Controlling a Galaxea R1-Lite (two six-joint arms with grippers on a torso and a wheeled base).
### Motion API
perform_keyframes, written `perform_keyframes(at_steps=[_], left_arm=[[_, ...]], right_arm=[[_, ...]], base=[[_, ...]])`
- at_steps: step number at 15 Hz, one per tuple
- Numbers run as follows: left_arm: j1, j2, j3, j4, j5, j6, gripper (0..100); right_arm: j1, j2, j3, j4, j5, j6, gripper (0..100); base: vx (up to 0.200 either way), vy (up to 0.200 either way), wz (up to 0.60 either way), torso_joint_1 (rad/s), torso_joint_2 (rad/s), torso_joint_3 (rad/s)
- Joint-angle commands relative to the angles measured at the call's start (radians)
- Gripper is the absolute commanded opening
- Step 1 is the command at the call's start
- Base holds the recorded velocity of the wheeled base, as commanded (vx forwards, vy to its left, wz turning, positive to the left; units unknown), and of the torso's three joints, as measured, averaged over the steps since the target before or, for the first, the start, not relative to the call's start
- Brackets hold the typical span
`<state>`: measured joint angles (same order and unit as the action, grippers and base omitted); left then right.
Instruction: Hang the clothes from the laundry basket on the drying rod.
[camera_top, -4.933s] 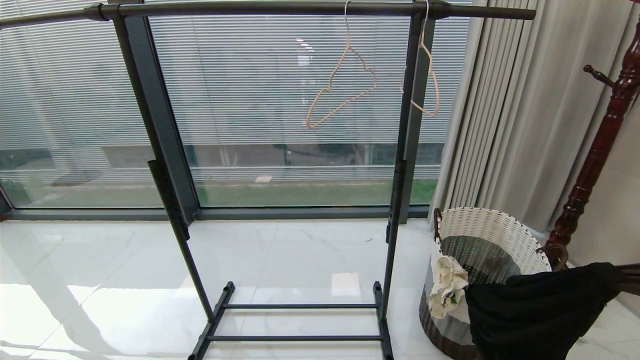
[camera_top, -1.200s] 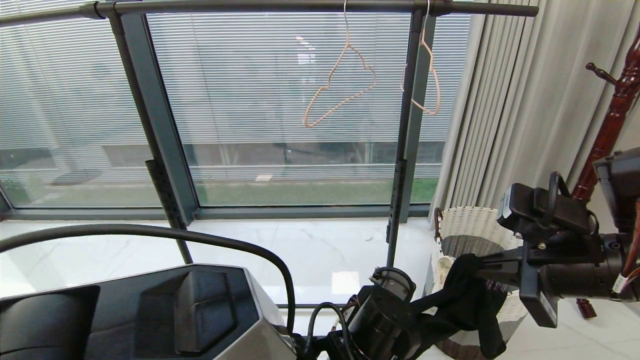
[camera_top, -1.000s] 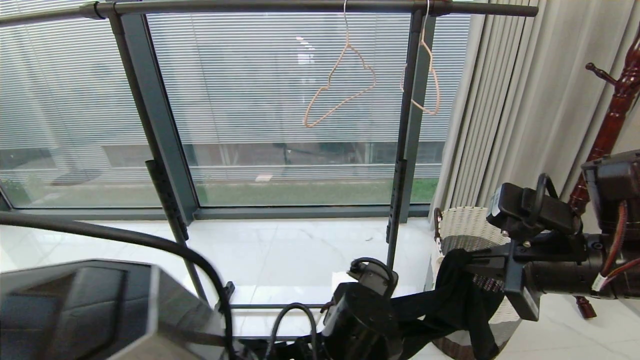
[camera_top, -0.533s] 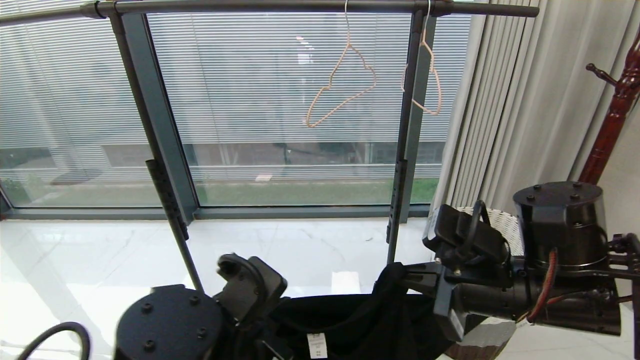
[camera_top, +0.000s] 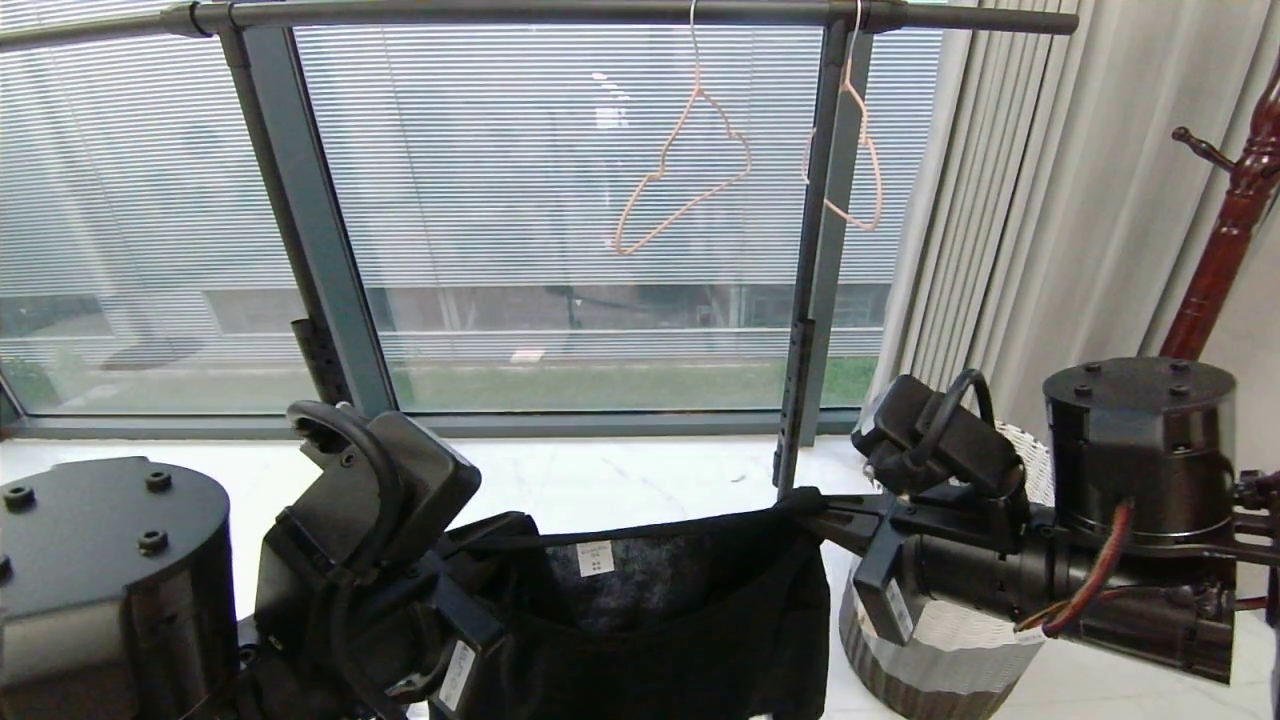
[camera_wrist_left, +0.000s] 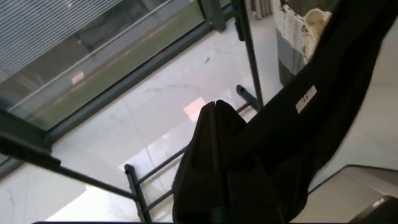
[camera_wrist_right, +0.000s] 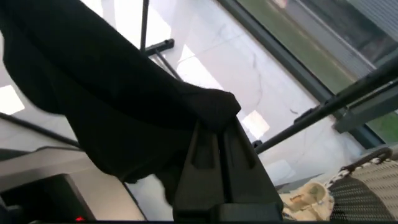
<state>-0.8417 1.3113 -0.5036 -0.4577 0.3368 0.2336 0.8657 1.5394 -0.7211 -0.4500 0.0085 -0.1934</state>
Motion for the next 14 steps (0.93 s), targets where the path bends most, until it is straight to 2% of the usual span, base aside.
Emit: perform_keyframes(at_steps=[1,3,5,7,9,11,13,14], left_arm=[[-0.002,0.003,-0.001,-0.001,-0.045,0.033,0],[-0.002,0.013,-0.013,-0.001,-0.153,0.104,0],[-0.002,0.046,-0.058,-0.004,-0.234,0.108,0],[-0.002,0.106,-0.127,-0.006,-0.249,0.105,0],[-0.002,0.146,-0.174,-0.006,-0.246,0.098,0],[0.003,0.160,-0.168,-0.004,-0.209,0.055,0],[-0.011,0.171,-0.171,0.002,-0.130,-0.077,0],[-0.027,0.169,-0.170,0.030,-0.121,-0.134,0]], right_arm=[[-0.007,-0.094,0.048,0.004,-0.004,-0.008,0],[0.010,-0.159,0.147,0.004,-0.001,-0.038,0],[0.056,-0.219,0.242,0.004,0.008,-0.069,0],[0.139,-0.226,0.270,0.004,0.008,-0.067,0],[0.165,-0.209,0.262,0.004,0.004,-0.069,0],[0.121,-0.214,0.256,0.002,-0.002,-0.060,0],[0.006,-0.208,0.193,0.002,0.002,-0.055,0],[-0.034,-0.189,0.152,0.004,0.007,-0.050,0]], base=[[0.000,0.000,0.00,0.000,0.00,0.000],[0.000,0.000,0.00,0.000,0.00,0.000],[0.000,0.000,0.00,0.000,0.00,0.000],[0.000,0.000,0.00,0.000,0.00,0.000],[0.000,0.000,0.00,0.000,0.00,0.000],[0.000,0.000,0.00,0.000,0.00,0.000],[0.000,0.000,0.00,0.000,0.00,0.000],[0.000,0.000,0.00,0.000,0.00,0.000]])
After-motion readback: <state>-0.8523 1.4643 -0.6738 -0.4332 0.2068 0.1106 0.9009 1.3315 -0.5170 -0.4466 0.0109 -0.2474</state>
